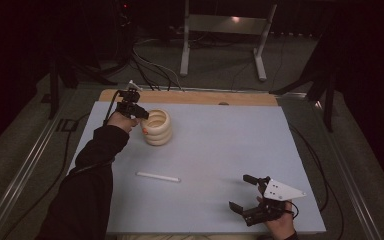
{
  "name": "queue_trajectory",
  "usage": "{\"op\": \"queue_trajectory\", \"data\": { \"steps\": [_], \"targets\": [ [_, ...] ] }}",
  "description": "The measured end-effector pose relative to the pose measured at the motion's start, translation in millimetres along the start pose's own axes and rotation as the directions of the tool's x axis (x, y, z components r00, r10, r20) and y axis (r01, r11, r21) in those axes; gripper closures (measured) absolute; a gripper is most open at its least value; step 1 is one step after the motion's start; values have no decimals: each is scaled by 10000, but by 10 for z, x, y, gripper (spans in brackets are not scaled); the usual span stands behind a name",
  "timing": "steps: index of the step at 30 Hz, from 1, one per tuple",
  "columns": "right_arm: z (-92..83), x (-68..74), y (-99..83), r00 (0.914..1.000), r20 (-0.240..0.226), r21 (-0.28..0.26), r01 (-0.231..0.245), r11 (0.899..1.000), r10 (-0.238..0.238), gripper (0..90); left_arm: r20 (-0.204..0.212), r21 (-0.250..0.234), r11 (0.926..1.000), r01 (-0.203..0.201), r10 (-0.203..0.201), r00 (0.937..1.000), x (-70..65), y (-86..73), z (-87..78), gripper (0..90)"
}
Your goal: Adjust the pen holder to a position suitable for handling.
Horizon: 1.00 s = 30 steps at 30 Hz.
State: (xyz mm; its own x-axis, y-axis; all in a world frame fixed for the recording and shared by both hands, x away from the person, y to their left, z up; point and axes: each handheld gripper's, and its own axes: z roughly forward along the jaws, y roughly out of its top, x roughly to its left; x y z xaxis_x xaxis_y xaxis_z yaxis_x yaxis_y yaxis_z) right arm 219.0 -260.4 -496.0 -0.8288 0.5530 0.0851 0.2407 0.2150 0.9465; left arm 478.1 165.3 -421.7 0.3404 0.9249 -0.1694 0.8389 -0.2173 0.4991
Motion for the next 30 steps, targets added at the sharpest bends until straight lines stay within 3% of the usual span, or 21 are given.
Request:
{"op": "queue_trajectory", "data": {
  "steps": [13,17,18,19,20,25,30],
  "targets": [
    [-23,-38,-7,9998,135,-227,-137,9996,140,0,570,293,9971,-707,689,9960,-357,61,40,744],
    [-19,-35,-7,9998,170,-178,-82,9998,85,0,878,393,9928,-1127,1089,9902,-562,83,67,745],
    [-19,-34,-7,9998,174,-167,-73,9998,76,0,878,393,9928,-1127,1089,9902,-562,83,67,745],
    [-18,-34,-7,9998,173,-174,-79,9998,82,0,996,429,9901,-1333,1286,9867,-654,89,79,745],
    [-19,-34,-6,9998,187,-166,-73,9998,76,0,996,429,9901,-1333,1286,9867,-654,89,79,745],
    [-22,-37,-6,9998,204,-184,-49,9998,53,0,1308,536,9822,-1800,1718,9764,-917,113,113,746],
    [-28,-37,-5,9997,231,-186,-70,9998,74,0,1440,620,9776,-2010,1905,9711,-1060,114,157,747]
  ]
}}
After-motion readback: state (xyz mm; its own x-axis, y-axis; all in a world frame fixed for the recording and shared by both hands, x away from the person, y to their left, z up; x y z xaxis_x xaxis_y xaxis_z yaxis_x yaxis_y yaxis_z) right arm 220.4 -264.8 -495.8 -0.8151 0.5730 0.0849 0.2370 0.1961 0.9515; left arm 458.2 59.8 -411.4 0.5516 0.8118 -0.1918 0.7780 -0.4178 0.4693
